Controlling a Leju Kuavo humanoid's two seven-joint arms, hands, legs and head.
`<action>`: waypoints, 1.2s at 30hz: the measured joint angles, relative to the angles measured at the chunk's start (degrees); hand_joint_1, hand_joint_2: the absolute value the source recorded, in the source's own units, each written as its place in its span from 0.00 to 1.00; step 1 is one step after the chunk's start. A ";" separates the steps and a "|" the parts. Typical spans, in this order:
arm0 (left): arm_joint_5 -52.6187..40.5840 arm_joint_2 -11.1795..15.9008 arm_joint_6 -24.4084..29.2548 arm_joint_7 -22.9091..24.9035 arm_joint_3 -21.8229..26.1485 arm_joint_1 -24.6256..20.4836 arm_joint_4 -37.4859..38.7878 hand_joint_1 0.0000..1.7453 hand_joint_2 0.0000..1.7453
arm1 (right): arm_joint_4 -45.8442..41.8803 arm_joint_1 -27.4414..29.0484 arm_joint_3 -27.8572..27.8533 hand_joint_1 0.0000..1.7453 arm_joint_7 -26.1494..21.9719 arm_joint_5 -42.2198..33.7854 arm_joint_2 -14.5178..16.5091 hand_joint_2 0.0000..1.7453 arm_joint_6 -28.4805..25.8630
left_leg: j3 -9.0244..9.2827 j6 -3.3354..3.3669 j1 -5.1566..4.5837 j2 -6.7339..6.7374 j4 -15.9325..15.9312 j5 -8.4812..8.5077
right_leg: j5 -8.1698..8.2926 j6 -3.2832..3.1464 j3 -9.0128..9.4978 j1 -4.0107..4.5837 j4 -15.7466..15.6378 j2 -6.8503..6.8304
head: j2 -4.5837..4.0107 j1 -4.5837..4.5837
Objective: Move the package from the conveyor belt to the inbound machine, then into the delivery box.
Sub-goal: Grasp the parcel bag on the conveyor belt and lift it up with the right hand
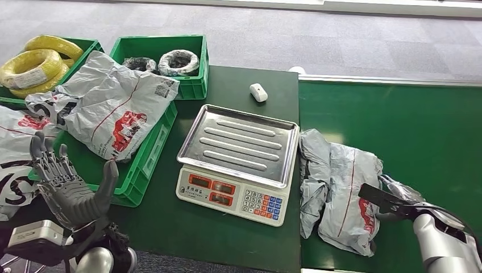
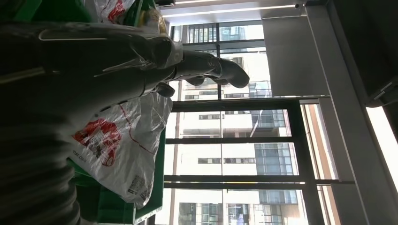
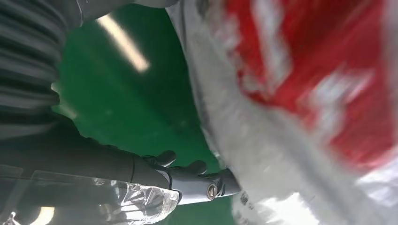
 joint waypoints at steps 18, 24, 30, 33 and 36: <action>-1.28 -0.31 1.14 -0.01 0.91 1.71 0.09 0.00 1.00 | -17.41 9.32 21.81 1.00 3.22 -22.27 0.90 1.00 -0.91 | 0.09 -0.05 0.03 0.26 -0.02 -0.04 | 0.01 -0.02 -0.08 0.03 0.00 0.32 | 0.00 0.03; -1.31 -0.33 1.81 -0.02 0.92 2.43 -0.35 0.00 1.00 | -24.34 12.55 26.17 1.00 4.06 -24.35 -0.42 1.00 -2.67 | 0.12 -0.05 0.03 0.42 -0.03 -0.05 | 0.02 -0.02 -0.10 0.04 0.00 0.48 | 0.00 0.03; -1.19 -0.25 3.30 -0.02 0.98 3.85 -1.36 0.00 1.00 | -33.83 16.13 28.91 1.00 7.51 -27.42 -2.59 1.00 -6.77 | 0.06 -0.05 0.03 0.41 -0.03 -0.05 | 0.02 -0.02 -0.13 0.03 0.00 0.48 | 0.00 0.02; -0.94 -0.03 3.87 -0.02 0.99 4.33 -1.97 0.00 1.00 | -38.13 16.19 29.40 1.00 8.19 -27.99 -3.67 1.00 -10.04 | 0.04 -0.05 0.03 0.40 -0.03 -0.05 | 0.02 -0.02 -0.13 0.03 0.00 0.48 | 0.00 0.02; -0.92 0.14 4.09 -0.02 0.98 4.83 -2.58 0.00 1.00 | -43.16 15.93 29.53 1.00 8.38 -26.61 -3.95 1.00 -15.56 | 0.04 -0.05 0.02 0.39 -0.03 -0.04 | 0.02 -0.02 -0.12 0.02 0.01 0.47 | 0.00 0.02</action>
